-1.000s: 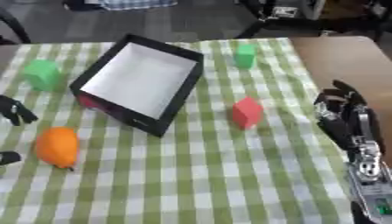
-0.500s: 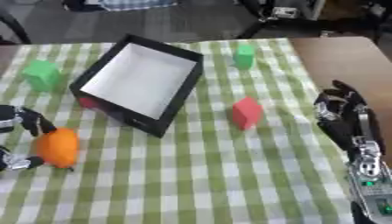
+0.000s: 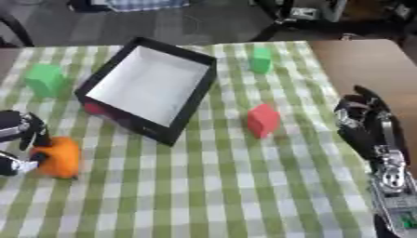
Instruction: Pick up objects on the table and place them in the box.
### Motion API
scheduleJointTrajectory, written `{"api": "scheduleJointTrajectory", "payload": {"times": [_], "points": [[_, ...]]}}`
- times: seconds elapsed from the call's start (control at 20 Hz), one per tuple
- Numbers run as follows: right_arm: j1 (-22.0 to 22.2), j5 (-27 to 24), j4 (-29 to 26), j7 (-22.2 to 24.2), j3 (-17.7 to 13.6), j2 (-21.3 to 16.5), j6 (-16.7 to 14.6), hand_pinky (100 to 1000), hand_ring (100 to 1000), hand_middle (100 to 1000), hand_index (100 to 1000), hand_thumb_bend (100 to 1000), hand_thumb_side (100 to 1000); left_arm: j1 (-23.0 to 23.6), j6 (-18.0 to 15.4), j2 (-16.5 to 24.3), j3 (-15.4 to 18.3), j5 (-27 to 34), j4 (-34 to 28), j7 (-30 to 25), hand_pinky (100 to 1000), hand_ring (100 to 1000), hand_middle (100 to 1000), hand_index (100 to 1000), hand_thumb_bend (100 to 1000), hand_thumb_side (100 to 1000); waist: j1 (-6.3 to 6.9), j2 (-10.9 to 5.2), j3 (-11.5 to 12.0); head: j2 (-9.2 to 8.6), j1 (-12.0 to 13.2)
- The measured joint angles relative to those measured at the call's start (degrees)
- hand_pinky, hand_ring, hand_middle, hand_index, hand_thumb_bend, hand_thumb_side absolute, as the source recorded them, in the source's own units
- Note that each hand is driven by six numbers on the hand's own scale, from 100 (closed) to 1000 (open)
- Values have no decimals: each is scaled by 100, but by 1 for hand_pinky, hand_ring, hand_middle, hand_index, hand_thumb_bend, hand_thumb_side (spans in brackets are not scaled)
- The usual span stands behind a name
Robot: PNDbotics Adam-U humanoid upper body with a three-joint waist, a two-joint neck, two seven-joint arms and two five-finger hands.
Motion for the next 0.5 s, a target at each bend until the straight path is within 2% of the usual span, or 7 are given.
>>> {"api": "scheduleJointTrajectory", "payload": {"times": [0.25, 0.5], "points": [[5, 0, 13, 0, 0, 0, 0, 788, 684, 724, 878, 100, 360, -7, 217, -34, 89, -136, -97, 1023, 453, 203, 159, 383, 100, 142, 0, 0, 0, 0, -5], [13, 0, 13, 0, 0, 0, 0, 788, 684, 724, 878, 100, 361, -177, 378, -41, 284, -113, -417, 1367, 465, 205, 163, 389, 100, 135, 0, 0, 2, 0, -13]]}}
